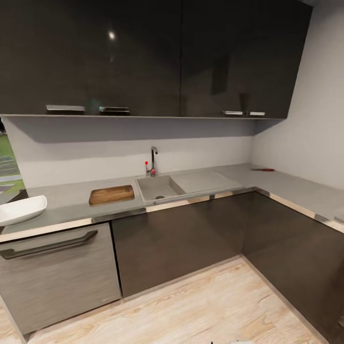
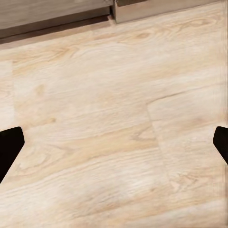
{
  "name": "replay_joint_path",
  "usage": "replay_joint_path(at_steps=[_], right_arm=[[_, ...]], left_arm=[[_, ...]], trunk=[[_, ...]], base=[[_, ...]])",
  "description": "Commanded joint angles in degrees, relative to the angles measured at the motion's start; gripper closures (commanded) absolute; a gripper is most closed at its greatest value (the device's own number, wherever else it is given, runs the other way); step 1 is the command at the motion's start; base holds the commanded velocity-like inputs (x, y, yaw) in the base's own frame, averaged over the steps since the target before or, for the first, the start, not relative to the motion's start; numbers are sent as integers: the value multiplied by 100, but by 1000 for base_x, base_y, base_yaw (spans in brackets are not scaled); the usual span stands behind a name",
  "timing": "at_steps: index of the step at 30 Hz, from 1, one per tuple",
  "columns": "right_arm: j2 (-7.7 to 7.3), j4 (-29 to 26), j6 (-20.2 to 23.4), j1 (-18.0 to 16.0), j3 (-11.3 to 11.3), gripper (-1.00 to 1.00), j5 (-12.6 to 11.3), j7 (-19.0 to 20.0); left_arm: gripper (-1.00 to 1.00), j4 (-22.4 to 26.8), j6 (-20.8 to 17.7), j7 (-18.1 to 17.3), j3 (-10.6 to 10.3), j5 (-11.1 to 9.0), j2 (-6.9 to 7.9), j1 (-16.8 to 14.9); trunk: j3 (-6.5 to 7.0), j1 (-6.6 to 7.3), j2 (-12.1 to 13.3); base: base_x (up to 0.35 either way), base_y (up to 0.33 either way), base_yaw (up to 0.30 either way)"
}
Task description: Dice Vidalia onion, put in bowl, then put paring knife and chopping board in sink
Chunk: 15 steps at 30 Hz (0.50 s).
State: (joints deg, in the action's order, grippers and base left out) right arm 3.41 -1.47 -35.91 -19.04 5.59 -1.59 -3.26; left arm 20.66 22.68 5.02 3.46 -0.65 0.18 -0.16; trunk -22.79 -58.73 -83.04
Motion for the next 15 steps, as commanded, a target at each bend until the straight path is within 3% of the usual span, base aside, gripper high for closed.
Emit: replay_joint_path(at_steps=[1, 8, 15], right_arm=[[2, 7, -13, -6, 47, -100, -16, -34], [4, 8, -10, -9, 47, -100, -16, -34], [10, 10, -7, -7, 47, -100, -16, -34]], left_arm=[[-100, -1, 17, 8, 4, -6, 0, -2], [-100, -1, 17, 8, 5, -6, 0, -2], [-100, 0, 17, 8, 5, -6, 0, -2]], trunk=[[-6, 0, -4], [-6, 0, -4], [-7, 0, -4]], base=[[0, 0, -281], [24, -30, -281], [170, -183, -281]])
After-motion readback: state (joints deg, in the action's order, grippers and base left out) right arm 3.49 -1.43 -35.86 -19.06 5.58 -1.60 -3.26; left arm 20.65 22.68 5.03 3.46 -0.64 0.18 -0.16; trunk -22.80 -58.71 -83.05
